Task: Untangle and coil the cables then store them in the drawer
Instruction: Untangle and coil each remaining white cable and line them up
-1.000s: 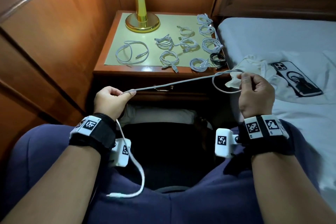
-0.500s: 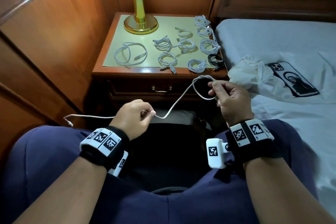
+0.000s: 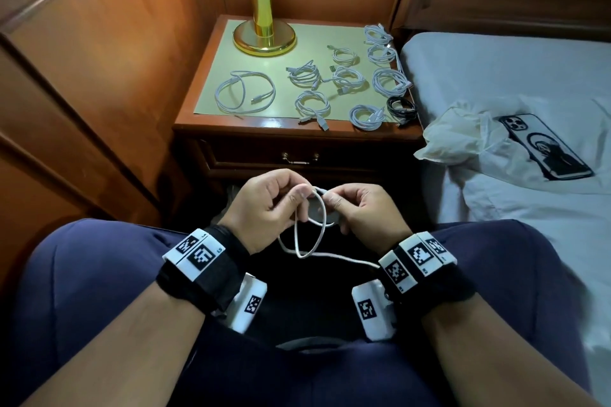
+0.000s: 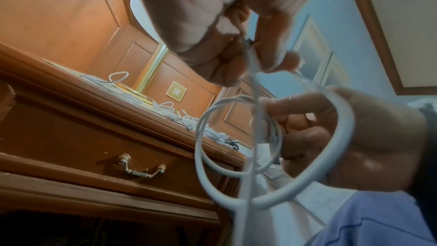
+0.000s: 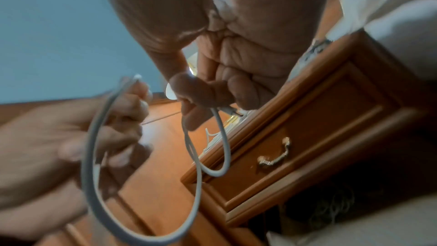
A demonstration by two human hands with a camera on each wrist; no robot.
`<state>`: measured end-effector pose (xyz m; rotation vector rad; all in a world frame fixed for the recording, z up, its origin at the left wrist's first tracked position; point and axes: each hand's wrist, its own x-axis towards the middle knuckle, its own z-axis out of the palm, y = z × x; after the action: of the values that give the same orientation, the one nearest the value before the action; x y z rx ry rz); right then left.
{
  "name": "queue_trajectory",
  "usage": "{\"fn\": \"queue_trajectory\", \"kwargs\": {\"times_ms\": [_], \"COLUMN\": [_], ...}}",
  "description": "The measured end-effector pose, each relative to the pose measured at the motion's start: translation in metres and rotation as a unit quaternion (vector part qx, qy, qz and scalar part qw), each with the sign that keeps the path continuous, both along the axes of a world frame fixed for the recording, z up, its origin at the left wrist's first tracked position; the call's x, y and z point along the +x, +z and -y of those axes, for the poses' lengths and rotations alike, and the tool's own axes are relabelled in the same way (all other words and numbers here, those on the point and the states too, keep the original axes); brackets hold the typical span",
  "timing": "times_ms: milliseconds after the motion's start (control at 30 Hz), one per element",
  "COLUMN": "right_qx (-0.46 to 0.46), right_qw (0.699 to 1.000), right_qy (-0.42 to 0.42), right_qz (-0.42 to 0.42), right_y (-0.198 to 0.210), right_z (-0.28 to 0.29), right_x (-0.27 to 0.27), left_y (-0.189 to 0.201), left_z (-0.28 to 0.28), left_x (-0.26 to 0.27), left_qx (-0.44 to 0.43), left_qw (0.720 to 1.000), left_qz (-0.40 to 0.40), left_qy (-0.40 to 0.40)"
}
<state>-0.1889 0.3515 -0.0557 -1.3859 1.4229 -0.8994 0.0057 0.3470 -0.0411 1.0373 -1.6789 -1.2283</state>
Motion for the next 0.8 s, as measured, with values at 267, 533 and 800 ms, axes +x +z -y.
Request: {"fn": "queue_trajectory", "kwargs": {"times_ms": [267,533,800], "right_qx": [0.16,0.139,0.122], "right_qw": [0.98,0.976,0.971], "right_qy": [-0.012,-0.091,-0.056], "right_qz": [0.113,0.144,0.196], "right_y": [0.0,0.013,0.012], "right_z": [-0.001,0.0,0.003], "right_x": [0.007,0.003,-0.004], "left_y": [-0.001,-0.006,-0.027], "left_z": [-0.001,0.008,0.011], "left_x": [0.0,0.014,0.008], "left_qx": [0.052,0.016,0.045], "left_qw": [0.998,0.965,0.887], "left_qz": [0.033,0.26,0.458], "left_qy": [-0.003,0.004,-0.03]}}
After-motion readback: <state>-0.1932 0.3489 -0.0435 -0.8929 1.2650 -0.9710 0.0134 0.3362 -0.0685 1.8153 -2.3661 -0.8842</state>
